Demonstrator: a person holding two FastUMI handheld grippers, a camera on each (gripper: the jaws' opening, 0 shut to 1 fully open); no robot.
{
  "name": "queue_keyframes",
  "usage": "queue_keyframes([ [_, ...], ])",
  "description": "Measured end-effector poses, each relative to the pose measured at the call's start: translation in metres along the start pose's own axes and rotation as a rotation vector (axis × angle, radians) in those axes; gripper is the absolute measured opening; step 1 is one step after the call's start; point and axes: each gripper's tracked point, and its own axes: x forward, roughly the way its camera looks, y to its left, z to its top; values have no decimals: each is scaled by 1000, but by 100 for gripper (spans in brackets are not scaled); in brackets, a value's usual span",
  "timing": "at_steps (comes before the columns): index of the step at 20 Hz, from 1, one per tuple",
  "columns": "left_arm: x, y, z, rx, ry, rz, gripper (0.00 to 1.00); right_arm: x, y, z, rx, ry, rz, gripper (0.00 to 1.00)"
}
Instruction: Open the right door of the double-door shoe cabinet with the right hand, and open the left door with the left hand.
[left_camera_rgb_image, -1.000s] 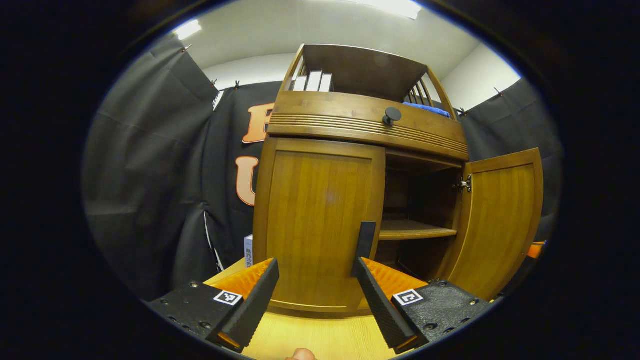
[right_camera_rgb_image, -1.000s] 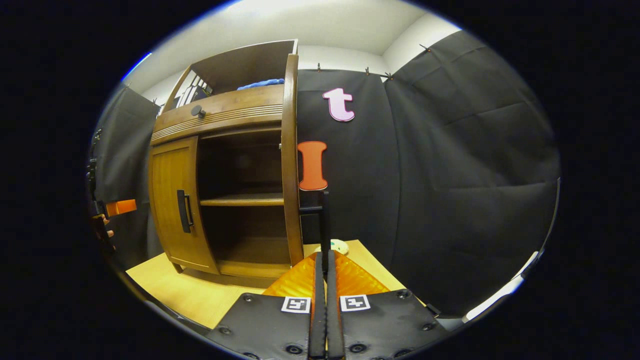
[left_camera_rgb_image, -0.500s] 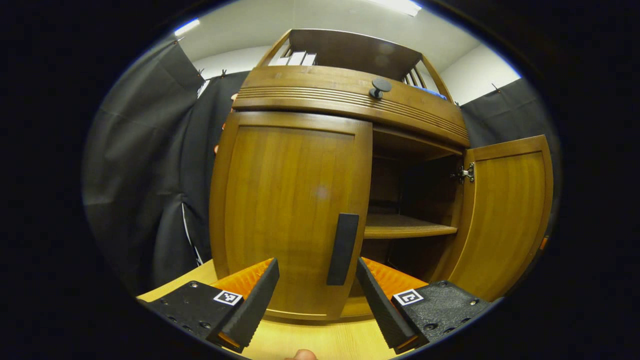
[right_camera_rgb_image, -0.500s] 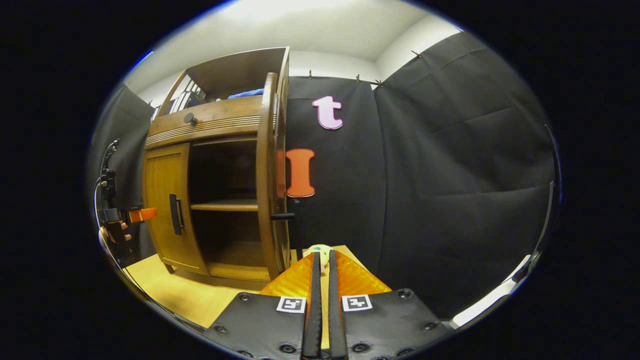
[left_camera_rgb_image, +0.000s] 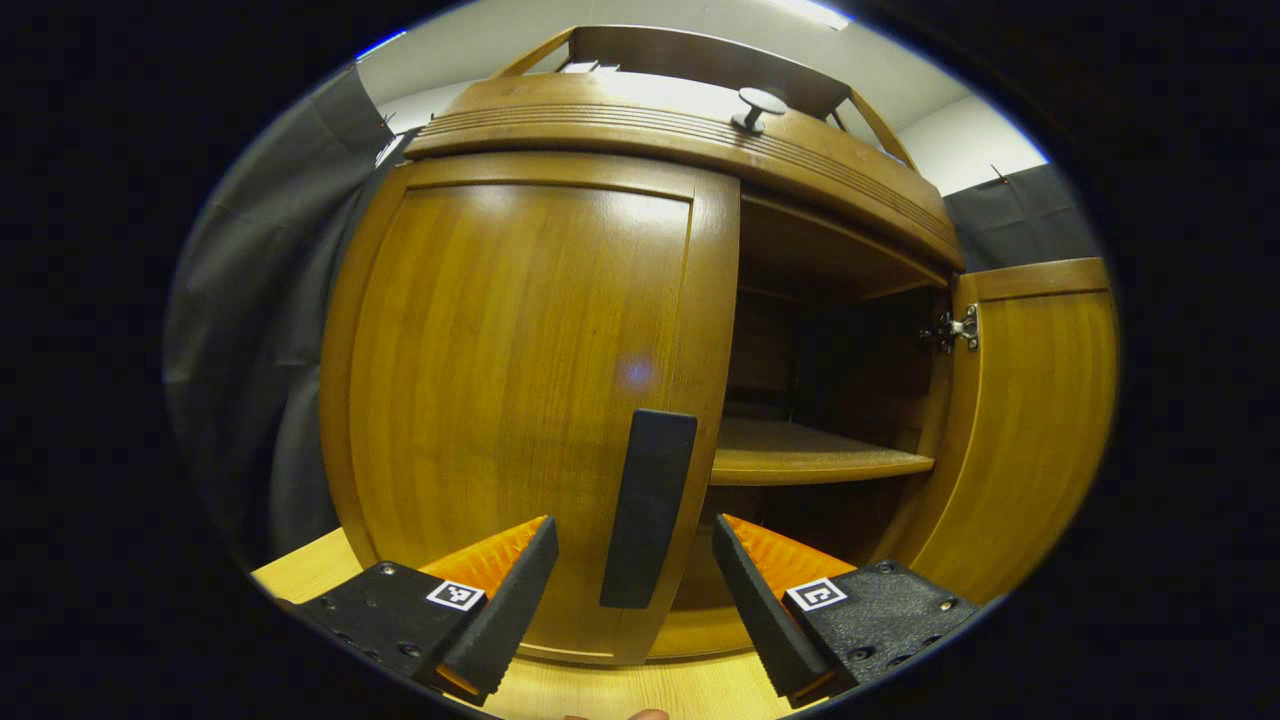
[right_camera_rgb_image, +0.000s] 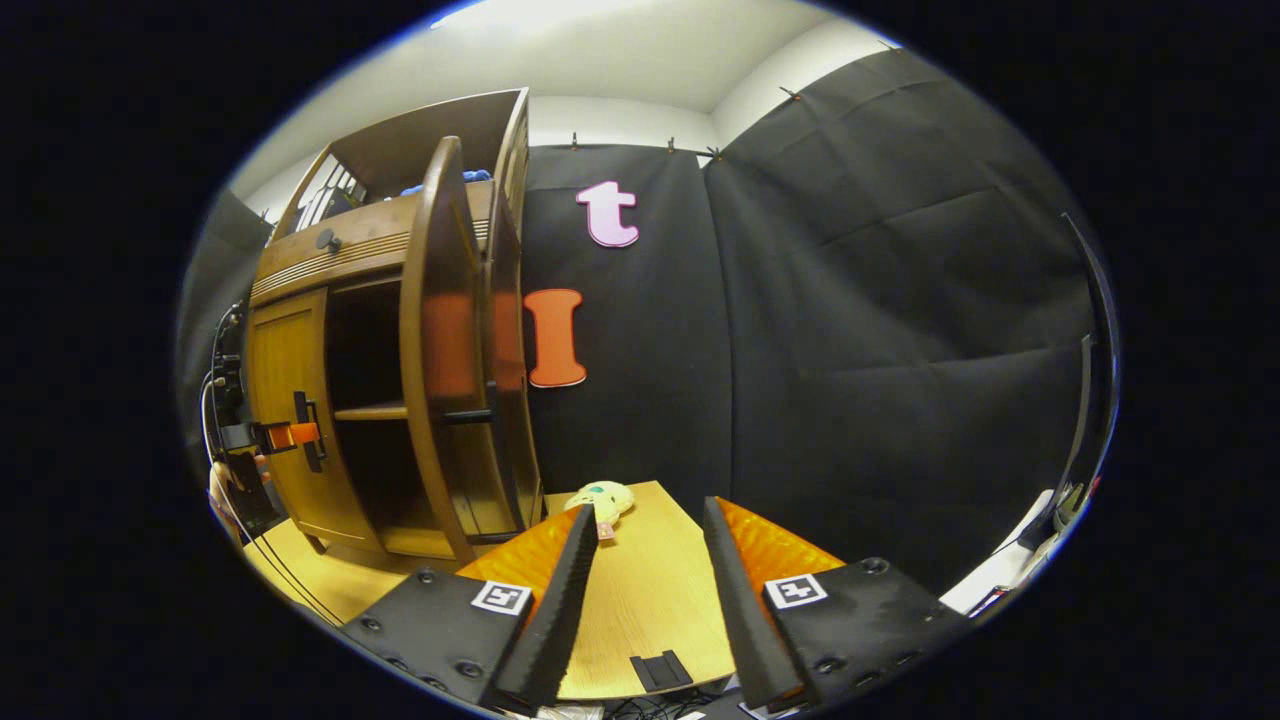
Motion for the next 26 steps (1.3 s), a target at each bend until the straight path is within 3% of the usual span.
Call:
queue_keyframes([
  [3, 13, -5, -3, 3, 6, -22, 91, 7, -6, -1, 12, 2, -19, 90],
  [4, 16, -7, -4, 4, 6, -29, 92, 10, -8, -2, 16, 3, -20, 75],
  [6, 24, -9, -5, 13, 7, -34, 89, 14, -10, -6, 23, 8, -23, 78],
  [10, 25, -4, -4, 73, -7, -19, 53, 18, -12, -11, 37, 17, -25, 78],
  [14, 21, -1, -5, 82, 5, -30, 30, 18, -11, -12, 44, 24, -26, 78],
  [19, 3, -1, -5, 75, 3, -69, 22, 11, -7, -7, 43, 15, -29, 78],
  [26, -38, 4, 2, 67, -3, -118, 23, -3, 10, 4, 35, -6, -25, 78],
])
